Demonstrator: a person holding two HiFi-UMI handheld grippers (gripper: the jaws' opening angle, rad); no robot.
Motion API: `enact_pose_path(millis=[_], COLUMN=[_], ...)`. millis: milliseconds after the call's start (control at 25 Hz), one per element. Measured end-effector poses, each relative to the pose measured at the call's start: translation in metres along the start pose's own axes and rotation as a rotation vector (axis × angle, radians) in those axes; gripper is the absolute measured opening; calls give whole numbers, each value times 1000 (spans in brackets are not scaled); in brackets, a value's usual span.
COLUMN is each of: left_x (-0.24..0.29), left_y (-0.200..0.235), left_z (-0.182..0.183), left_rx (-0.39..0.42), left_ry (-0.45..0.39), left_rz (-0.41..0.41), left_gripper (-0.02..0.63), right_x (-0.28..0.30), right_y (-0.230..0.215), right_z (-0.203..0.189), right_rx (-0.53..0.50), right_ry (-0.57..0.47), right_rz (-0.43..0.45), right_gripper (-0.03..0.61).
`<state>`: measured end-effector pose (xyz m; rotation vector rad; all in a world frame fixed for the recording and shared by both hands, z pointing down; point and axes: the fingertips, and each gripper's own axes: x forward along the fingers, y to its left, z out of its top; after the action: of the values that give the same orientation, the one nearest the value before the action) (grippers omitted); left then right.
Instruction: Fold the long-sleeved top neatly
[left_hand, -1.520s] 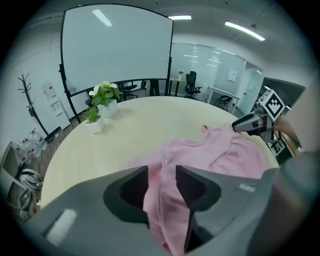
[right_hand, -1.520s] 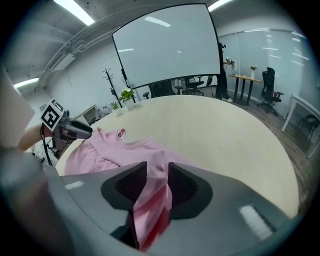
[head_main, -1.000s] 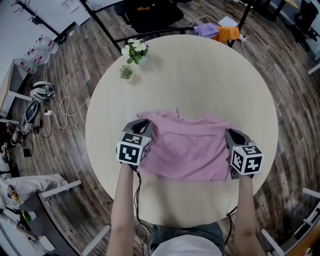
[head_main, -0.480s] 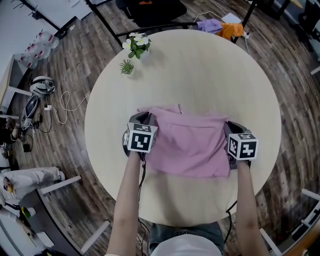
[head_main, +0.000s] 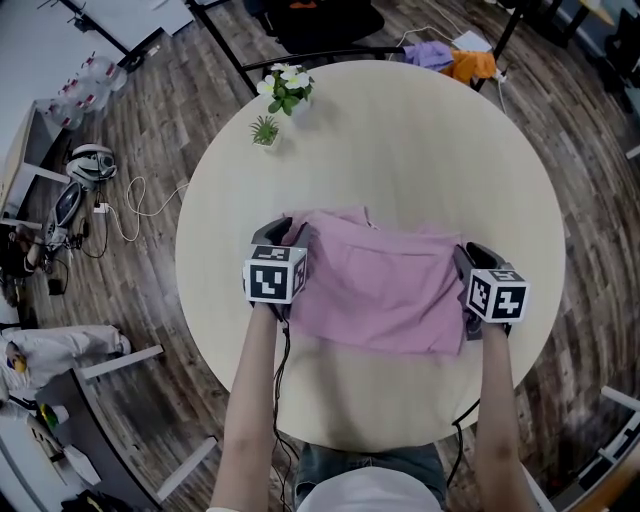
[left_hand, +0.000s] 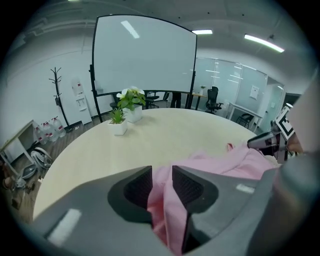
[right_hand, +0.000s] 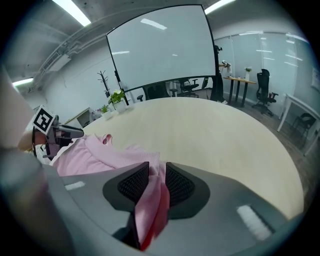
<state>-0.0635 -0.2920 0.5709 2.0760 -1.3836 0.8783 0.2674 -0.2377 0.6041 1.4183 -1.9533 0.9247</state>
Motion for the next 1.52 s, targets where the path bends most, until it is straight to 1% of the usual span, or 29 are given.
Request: enact_pose_path(millis=[160,280,360,440,560,640,760,920,1080,1200,1280,1360,1520], left_x=[-26,-48,-61,-70,-76,-80,-85,-91,-90,-85,-79,-75,-68], left_y=[0,-25,-56,-94,-153,-191,-243,-294,-331,-351,-361,-371,-390], left_z=[17,31,38,40,39,34,23,3,-20,-39,-55,-71,-102], left_rx=[-14,8,34,76,162,205,256,305,334,342,371,402,423], left_ry=[-67,-115,-148,-167,-182,-181,-169,-142,-107,-75,-45,-5,72], left_rz=[11,-25,-80,-142,-229,-296,-395,-483,-538,-556,-560,-578,-626], left_gripper=[123,109,107,107,107,106,106,107,107,109,134,173,234], right_x=[-18,-35,-42,-48,-56,-61,-69,-76,-77,-74,-72,-69,-59], right_y=[-5,-14,-21,-24,-27,-28,-29,-28,-30,-30,-30,-29,-28], right_z=[11,17,16,14,10,8,3,-4,-14,-21,-24,-26,-31], right_rx=[0,4,9,12,9,8,5,1,12,25,32,34,54], right_ry=[-52,-83,-91,-92,-93,-97,-99,-92,-84,-77,-71,-62,-41], right_rz=[-19,-48,-65,-74,-81,-83,-85,-78,-72,-57,-46,-38,-15], right_gripper=[138,138,138,146,160,160,161,167,172,183,192,202,238])
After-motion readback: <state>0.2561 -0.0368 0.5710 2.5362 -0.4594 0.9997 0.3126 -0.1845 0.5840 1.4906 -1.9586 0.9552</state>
